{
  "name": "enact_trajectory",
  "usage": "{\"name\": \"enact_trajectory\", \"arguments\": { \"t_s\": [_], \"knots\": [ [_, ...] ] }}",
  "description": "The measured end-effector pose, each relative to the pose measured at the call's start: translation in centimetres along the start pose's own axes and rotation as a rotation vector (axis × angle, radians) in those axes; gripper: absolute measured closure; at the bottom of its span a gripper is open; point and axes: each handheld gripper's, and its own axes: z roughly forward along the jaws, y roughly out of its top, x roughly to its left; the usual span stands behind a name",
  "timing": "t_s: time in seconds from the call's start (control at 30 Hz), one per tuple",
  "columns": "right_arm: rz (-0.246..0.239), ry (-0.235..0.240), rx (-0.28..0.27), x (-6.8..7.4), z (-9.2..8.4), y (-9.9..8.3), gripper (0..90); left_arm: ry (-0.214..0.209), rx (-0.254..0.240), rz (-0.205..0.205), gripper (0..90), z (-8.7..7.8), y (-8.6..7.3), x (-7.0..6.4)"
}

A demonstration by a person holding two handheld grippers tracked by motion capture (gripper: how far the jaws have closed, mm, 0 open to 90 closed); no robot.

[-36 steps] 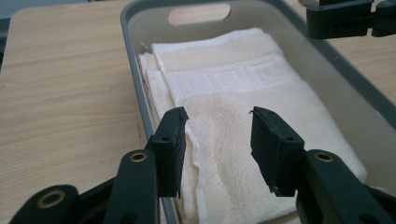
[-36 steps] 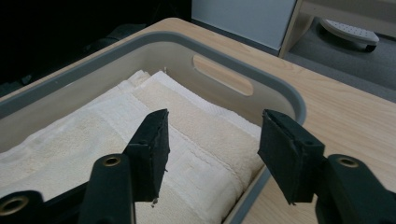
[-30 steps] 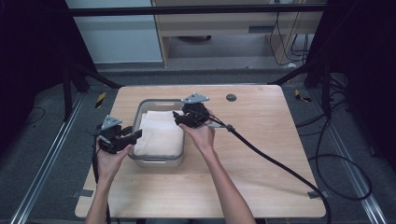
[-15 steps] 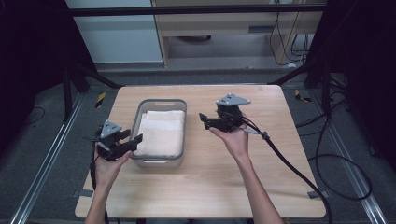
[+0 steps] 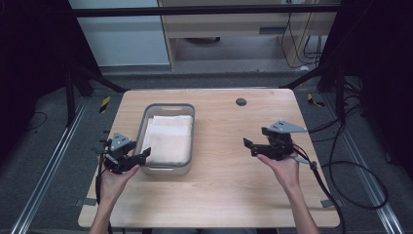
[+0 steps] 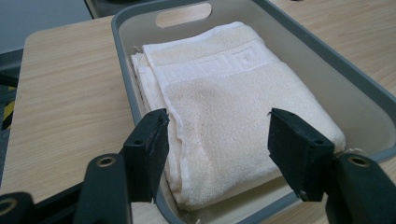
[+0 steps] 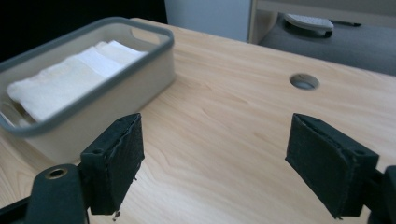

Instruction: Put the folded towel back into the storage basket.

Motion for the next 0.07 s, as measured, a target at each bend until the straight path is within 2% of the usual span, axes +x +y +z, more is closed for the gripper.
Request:
{"name": "enact_trajectory", "arguments": {
  "t_s": [0.07],
  "knots": [
    [0.013, -0.012, 0.009, -0.65, -0.63, -0.94, 19.0, -0.004, -0.003, -0.008, 36.4, -0.20, -0.31, 0.06]
  ]
}}
